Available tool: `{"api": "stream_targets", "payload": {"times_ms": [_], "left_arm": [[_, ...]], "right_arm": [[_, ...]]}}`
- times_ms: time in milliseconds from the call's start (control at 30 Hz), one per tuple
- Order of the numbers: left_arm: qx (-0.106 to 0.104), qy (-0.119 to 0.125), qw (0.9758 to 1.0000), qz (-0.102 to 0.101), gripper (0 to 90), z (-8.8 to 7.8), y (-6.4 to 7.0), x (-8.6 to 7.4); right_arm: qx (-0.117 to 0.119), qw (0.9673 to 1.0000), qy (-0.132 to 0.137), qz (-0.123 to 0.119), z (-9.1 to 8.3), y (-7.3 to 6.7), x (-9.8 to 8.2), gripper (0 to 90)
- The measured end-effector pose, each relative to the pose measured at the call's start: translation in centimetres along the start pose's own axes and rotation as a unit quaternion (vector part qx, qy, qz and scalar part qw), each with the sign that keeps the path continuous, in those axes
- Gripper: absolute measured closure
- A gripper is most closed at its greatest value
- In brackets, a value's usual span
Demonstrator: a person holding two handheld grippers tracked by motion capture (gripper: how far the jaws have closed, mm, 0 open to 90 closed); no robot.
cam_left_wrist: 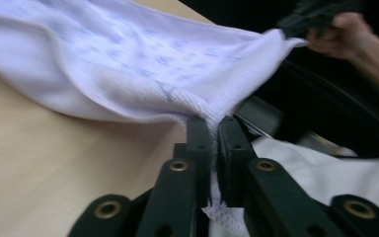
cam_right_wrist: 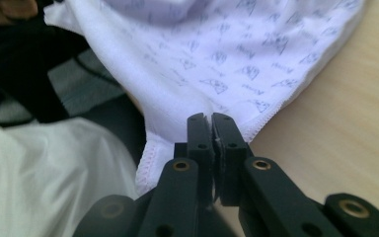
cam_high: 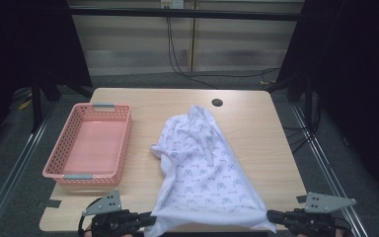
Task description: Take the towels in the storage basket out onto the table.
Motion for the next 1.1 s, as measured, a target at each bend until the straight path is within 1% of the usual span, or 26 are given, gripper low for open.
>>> {"api": "stream_targets", "payload": {"times_ms": [33, 67, 100, 200, 233, 300, 333, 367, 400, 467, 500, 533, 600, 633, 700, 767, 800, 833, 867, 900, 933, 967, 1000, 1033, 1067, 1100], "left_arm": [[-0.009, -0.001, 0.9999, -0.014, 69.7, 0.0, -0.1, -0.2], [-0.020, 0.003, 0.9995, -0.027, 63.4, -0.1, -0.4, -0.5], [-0.011, 0.007, 0.9995, -0.028, 63.1, -0.3, -0.8, -0.6], [0.001, 0.012, 0.9993, -0.034, 61.7, 0.1, -2.3, 0.1], [0.007, 0.003, 0.9995, -0.029, 61.6, 0.6, -3.0, 0.4], [0.033, -0.017, 0.9990, -0.024, 59.9, 2.1, -4.4, 1.1], [0.036, -0.021, 0.9988, -0.025, 57.5, 2.7, -4.9, 1.5], [0.044, -0.028, 0.9985, -0.018, 56.8, 3.8, -5.8, 2.0], [0.057, -0.024, 0.9980, -0.012, 56.7, 4.5, -6.7, 2.5], [0.060, -0.032, 0.9974, -0.026, 56.0, 5.9, -8.3, 3.2], [0.069, -0.034, 0.9967, -0.026, 55.8, 6.5, -9.0, 3.6], [0.069, -0.041, 0.9965, -0.024, 55.1, 7.2, -9.7, 3.9], [0.079, -0.046, 0.9956, -0.024, 53.8, 8.1, -10.4, 4.3], [0.069, -0.049, 0.9962, -0.022, 53.1, 8.5, -10.7, 4.4], [0.073, -0.068, 0.9949, -0.013, 53.2, 9.5, -11.0, 4.3], [0.061, -0.079, 0.9950, -0.008, 56.5, 10.2, -11.1, 4.0], [0.061, -0.081, 0.9948, -0.006, 56.5, 10.3, -11.0, 3.9], [0.072, -0.089, 0.9934, -0.004, 56.6, 10.5, -10.9, 3.8], [0.090, -0.107, 0.9902, 0.001, 63.6, 10.8, -11.0, 3.3], [0.090, -0.107, 0.9902, 0.001, 71.3, 10.8, -11.0, 3.3], [0.093, -0.116, 0.9889, 0.002, 71.3, 10.9, -11.2, 2.8], [0.090, -0.115, 0.9893, -0.005, 81.2, 10.8, -11.3, 2.8], [0.088, -0.109, 0.9901, -0.008, 87.9, 10.6, -11.3, 2.8], [0.086, -0.101, 0.9911, -0.009, 88.5, 10.1, -11.2, 3.0], [0.087, -0.093, 0.9918, -0.010, 88.7, 9.6, -11.1, 3.2], [0.085, -0.084, 0.9926, -0.017, 88.7, 9.1, -11.0, 3.2]], "right_arm": [[-0.001, 1.0000, 0.008, 0.002, 0.2, -0.1, -0.1, 77.0], [0.004, 0.9998, 0.016, 0.009, 0.2, 0.0, -0.1, 73.6], [0.007, 0.9997, 0.021, 0.012, 0.3, 0.2, -0.1, 73.5], [-0.008, 0.9995, 0.025, 0.019, 1.2, 1.6, 0.2, 67.0], [-0.009, 0.9995, 0.024, 0.018, 1.7, 2.2, 0.4, 66.0], [-0.029, 0.9993, 0.018, 0.014, 3.0, 3.6, 1.1, 60.5], [-0.030, 0.9994, 0.015, 0.012, 3.7, 4.3, 1.6, 60.4], [-0.033, 0.9993, 0.014, 0.009, 4.3, 4.8, 2.0, 59.7], [-0.040, 0.9992, 0.009, 0.004, 5.4, 5.7, 2.7, 58.1], [-0.048, 0.9988, 0.000, -0.007, 7.3, 7.2, 4.1, 57.2], [-0.050, 0.9987, -0.004, -0.006, 7.9, 7.7, 4.5, 56.1], [-0.056, 0.9984, -0.011, -0.006, 8.8, 8.4, 5.0, 55.9], [-0.064, 0.9977, -0.018, -0.012, 10.3, 9.8, 5.9, 55.5], [-0.060, 0.9980, -0.020, 0.003, 11.7, 11.2, 6.4, 54.9], [-0.062, 0.9979, -0.019, 0.004, 12.1, 11.7, 6.5, 54.8], [-0.064, 0.9973, -0.032, 0.013, 13.8, 12.7, 6.5, 54.0], [-0.064, 0.9973, -0.032, 0.013, 13.8, 12.7, 6.5, 54.0], [-0.069, 0.9968, -0.038, 0.012, 14.2, 12.8, 6.4, 53.9], [-0.083, 0.9946, -0.062, 0.011, 15.1, 13.0, 5.7, 55.4], [-0.083, 0.9946, -0.062, 0.011, 15.1, 13.0, 5.7, 55.4], [-0.090, 0.9935, -0.070, 0.007, 15.4, 13.1, 5.5, 59.3], [-0.100, 0.9911, -0.088, 0.008, 15.6, 13.2, 5.1, 76.7], [-0.095, 0.9914, -0.090, 0.006, 15.5, 13.2, 4.9, 84.5], [-0.091, 0.9919, -0.089, 0.008, 15.2, 13.2, 4.9, 88.1], [-0.098, 0.9914, -0.085, 0.013, 14.6, 13.3, 4.9, 89.0], [-0.101, 0.9916, -0.077, 0.025, 13.4, 13.3, 4.9, 89.3]]}}
Point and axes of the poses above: each handheld gripper's, and its own axes: z roughly forward along the jaws, x roughly out of its top, y roughly to its right, the point moved 4 cm from there along z, roughly forward along the jaws, and after that the axes turned 1 degree about y, right-handed, at the moved point
